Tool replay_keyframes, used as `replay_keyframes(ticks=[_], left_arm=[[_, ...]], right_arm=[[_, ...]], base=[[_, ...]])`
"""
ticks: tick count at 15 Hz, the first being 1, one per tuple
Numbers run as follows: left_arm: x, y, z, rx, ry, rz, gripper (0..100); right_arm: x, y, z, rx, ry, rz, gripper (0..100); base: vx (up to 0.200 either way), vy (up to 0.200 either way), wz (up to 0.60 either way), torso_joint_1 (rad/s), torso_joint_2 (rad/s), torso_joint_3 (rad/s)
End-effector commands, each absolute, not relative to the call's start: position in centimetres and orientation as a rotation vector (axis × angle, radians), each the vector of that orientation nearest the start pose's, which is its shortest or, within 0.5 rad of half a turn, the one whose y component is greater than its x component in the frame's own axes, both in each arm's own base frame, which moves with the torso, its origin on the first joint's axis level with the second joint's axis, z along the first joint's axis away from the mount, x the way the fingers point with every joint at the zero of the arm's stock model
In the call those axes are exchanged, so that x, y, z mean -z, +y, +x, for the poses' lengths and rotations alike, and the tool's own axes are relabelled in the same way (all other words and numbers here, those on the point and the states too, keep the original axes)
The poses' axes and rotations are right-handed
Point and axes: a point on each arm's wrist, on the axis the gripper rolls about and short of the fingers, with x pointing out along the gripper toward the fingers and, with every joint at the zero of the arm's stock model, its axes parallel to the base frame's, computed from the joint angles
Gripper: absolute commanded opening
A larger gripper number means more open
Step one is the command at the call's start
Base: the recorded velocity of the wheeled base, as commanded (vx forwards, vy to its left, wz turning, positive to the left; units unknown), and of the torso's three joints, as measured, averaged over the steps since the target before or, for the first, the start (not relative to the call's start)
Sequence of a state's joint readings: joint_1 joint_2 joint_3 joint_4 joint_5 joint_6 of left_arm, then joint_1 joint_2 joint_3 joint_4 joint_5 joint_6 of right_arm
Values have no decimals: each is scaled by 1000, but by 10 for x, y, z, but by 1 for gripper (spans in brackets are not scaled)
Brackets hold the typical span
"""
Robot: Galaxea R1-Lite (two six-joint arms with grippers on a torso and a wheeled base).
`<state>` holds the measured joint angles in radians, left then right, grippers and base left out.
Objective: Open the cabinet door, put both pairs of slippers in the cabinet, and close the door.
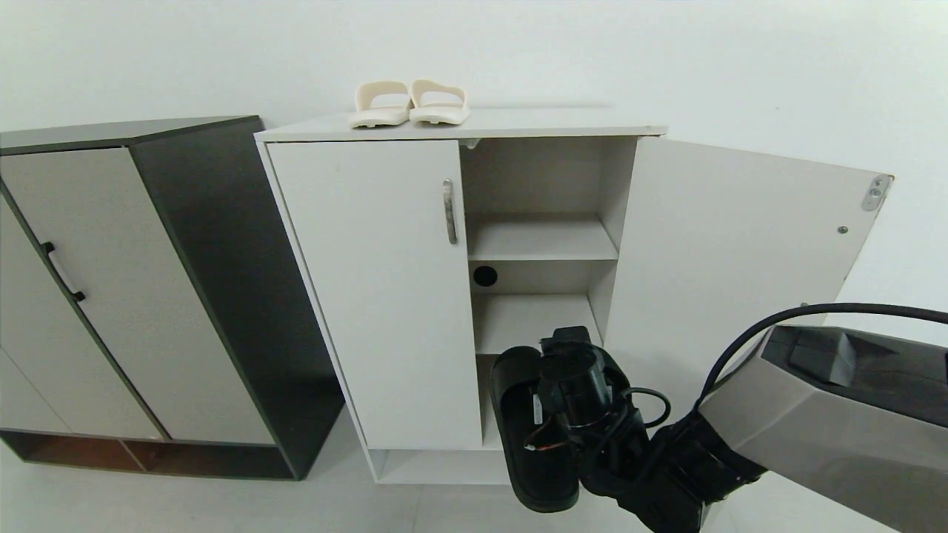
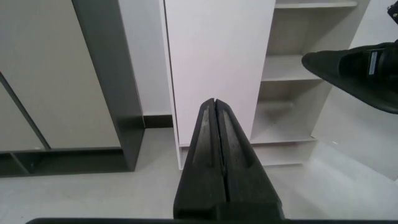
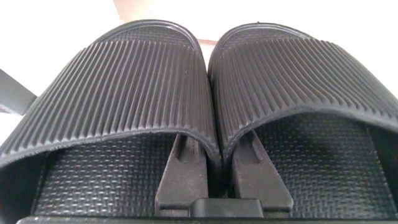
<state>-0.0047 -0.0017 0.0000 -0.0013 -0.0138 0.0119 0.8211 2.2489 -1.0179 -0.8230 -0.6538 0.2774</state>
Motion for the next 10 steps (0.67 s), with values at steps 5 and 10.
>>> replay_keyframes(ticks=[5, 10], left_arm=[[-76, 0, -23, 18, -2, 12, 0], [-76, 0, -23, 18, -2, 12, 0]], right_arm=[[-48, 305, 305, -120, 337, -9, 0], [-42, 305, 311, -107, 339, -8, 0]], base=[[0, 0, 0, 3, 4, -170], [0, 0, 0, 6, 4, -203]])
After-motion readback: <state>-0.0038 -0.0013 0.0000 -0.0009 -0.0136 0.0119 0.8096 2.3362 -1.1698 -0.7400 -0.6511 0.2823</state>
